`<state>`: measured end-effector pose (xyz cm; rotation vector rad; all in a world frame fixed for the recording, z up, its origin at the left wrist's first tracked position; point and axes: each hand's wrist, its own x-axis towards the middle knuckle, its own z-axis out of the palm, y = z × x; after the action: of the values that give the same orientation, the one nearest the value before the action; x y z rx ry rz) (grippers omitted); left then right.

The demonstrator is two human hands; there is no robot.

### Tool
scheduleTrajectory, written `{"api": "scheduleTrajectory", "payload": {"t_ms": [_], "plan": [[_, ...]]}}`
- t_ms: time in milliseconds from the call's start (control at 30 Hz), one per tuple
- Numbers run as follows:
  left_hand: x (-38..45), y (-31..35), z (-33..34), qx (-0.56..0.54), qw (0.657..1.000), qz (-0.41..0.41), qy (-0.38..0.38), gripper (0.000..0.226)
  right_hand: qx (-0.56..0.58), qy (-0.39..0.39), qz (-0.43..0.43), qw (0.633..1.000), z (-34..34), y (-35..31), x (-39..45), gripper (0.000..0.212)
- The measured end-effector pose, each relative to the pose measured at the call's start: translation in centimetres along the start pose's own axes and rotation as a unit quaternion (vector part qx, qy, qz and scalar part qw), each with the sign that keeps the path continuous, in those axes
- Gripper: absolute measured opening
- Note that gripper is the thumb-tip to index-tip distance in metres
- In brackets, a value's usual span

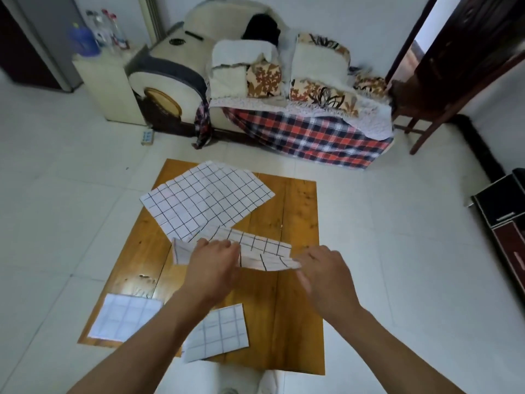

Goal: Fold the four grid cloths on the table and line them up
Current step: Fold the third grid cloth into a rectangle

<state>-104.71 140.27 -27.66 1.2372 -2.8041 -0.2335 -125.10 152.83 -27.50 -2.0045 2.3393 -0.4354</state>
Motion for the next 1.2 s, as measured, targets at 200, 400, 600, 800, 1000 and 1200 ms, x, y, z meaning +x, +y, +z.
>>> {"api": "scheduleTrajectory", "payload": {"t_ms": [200, 400, 600, 800, 1000, 1200], "plan": [[-3.0, 2.2, -3.0, -0.025, 1.000, -0.007, 0.014, 0.025, -0.033, -0.057, 0.065, 0.996, -0.9, -0.7, -2.1, 0.057], [-5.1, 3.3, -4.6, -0.055, 0.998, 0.008, 0.041, 0.016, -0.009, -0.080, 0.063, 0.995, -1.7, -0.7, -2.5, 0.022], [-4.5, 4.7, -6.3, 0.010, 0.999, -0.002, 0.035, 0.023, 0.034, -0.105, 0.057, 0.992, -4.5, 2.6, -2.1, 0.018], [-2.0, 9.8, -8.5, 0.053, 0.995, -0.046, 0.072, 0.032, 0.056, -0.078, -0.013, 0.995, -9.6, 10.4, -1.0, 0.020], [1.5, 18.5, -9.9, 0.059, 0.988, -0.062, 0.127, 0.025, 0.052, 0.007, -0.111, 0.992, -15.0, 19.1, -1.6, 0.014], [4.2, 24.4, -11.9, 0.055, 0.983, -0.058, 0.167, 0.021, 0.064, 0.053, -0.126, 0.988, -19.2, 24.5, 0.1, 0.003]]}}
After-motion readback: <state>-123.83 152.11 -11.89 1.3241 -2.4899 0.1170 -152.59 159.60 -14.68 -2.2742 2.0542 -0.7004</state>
